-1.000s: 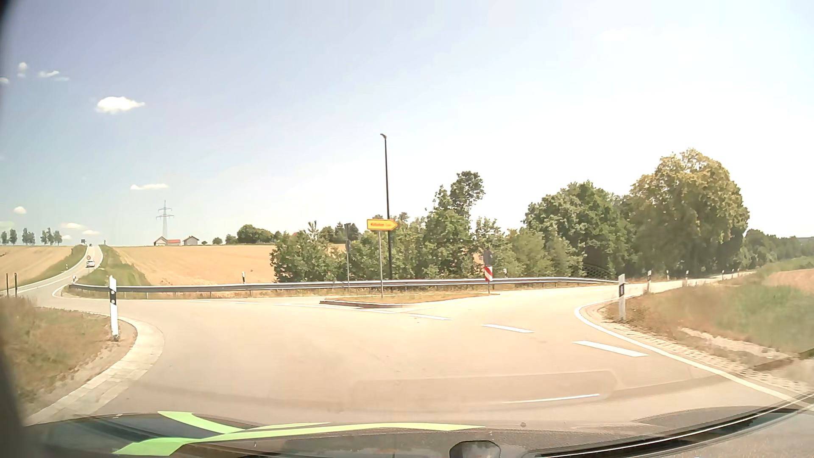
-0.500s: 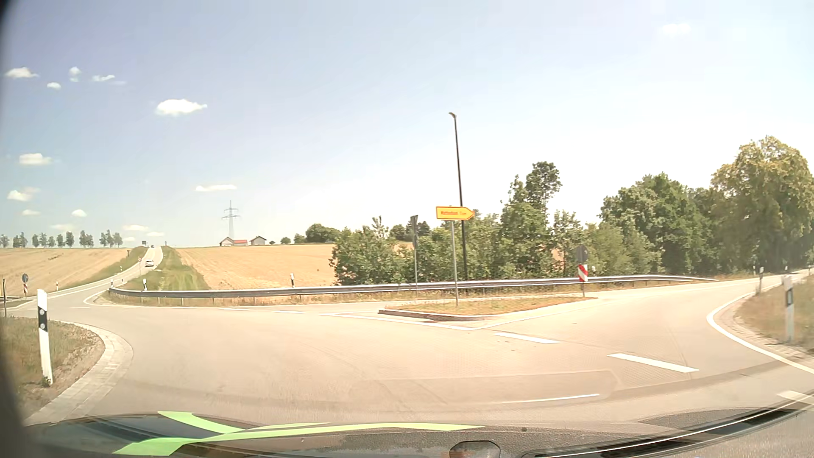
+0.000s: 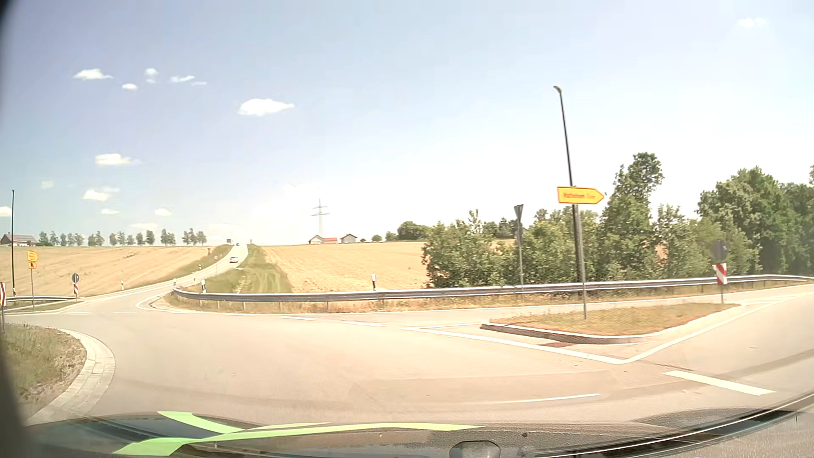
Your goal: Follow the waypoints while adhering to traffic rules and regulations
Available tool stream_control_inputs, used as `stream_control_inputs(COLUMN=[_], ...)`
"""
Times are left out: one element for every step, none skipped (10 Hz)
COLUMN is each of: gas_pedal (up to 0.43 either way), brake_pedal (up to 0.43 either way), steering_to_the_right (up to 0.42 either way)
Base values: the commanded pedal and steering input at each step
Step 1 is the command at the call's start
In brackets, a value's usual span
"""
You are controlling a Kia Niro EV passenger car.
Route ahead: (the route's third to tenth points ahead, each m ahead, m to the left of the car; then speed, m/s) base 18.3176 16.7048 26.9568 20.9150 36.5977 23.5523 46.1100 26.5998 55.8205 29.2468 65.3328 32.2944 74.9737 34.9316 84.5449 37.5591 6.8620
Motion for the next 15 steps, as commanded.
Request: stream_control_inputs(gas_pedal=[0.118, 0.15, 0.177, 0.197, 0.209, 0.209, 0.209, 0.22, 0.22, 0.228, 0.228, 0.228, 0.228, 0.228, 0.228], brake_pedal=[0.0, 0.0, 0.0, 0.0, 0.0, 0.0, 0.0, 0.0, 0.0, 0.0, 0.0, 0.0, 0.0, 0.0, 0.0], steering_to_the_right=[-0.269, -0.269, -0.269, -0.269, -0.267, -0.262, -0.257, -0.256, -0.256, -0.256, -0.255, -0.254, -0.252, -0.248, -0.24])
